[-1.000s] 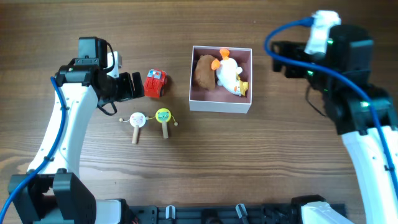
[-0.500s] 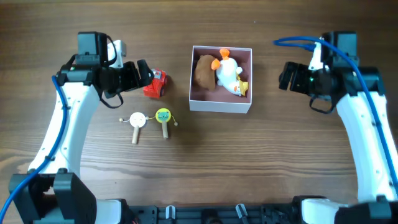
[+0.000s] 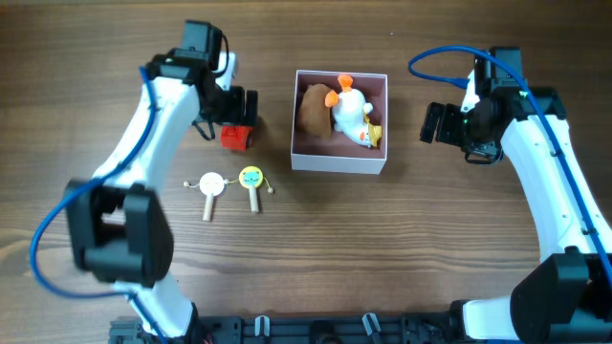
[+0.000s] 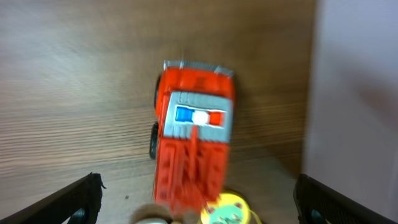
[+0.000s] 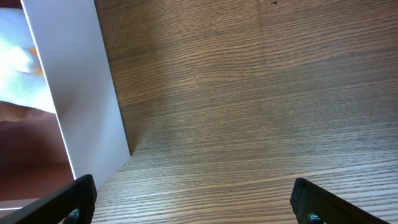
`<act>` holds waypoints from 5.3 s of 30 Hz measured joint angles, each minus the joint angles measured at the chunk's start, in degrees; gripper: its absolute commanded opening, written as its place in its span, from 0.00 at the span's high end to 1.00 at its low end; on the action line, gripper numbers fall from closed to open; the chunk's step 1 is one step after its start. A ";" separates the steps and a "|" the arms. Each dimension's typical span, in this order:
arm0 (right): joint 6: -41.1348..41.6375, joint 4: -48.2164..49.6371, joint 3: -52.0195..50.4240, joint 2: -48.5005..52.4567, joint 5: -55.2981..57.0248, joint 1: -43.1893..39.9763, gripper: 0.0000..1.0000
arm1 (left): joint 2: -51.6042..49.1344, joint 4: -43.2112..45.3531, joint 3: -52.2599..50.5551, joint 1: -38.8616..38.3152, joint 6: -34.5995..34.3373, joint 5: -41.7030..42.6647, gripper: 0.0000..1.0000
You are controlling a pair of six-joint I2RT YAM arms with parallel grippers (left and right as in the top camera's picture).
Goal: Pack container
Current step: 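Lower the left gripper onto the red fire truck and grasp it, then lift the fire truck right and drop it into the box, then return the left gripper and grasp the pig drum's wooden handle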
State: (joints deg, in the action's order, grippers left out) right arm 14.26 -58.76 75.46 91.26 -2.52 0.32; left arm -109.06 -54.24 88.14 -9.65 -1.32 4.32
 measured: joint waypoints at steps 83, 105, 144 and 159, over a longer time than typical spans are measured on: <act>7.41 -1.38 0.00 0.02 -5.20 -17.03 0.00 | -14.38 -2.51 20.35 -28.85 49.13 -1.18 0.61; 7.39 -2.12 0.00 0.02 -5.22 -17.03 0.00 | -6.29 -8.85 20.48 -28.30 37.70 -6.27 0.00; 7.41 -2.38 0.00 0.02 -5.38 -17.03 0.00 | -2.67 -24.33 -7.10 6.75 -3.98 2.10 0.00; 7.41 -2.32 0.00 0.02 -5.38 -17.03 0.00 | -2.56 -11.56 -20.15 6.75 -6.25 0.44 0.39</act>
State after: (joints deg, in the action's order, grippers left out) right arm 21.67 -61.08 75.46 91.29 -7.90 -16.71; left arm -111.61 -65.80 67.99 -2.90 -7.57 4.75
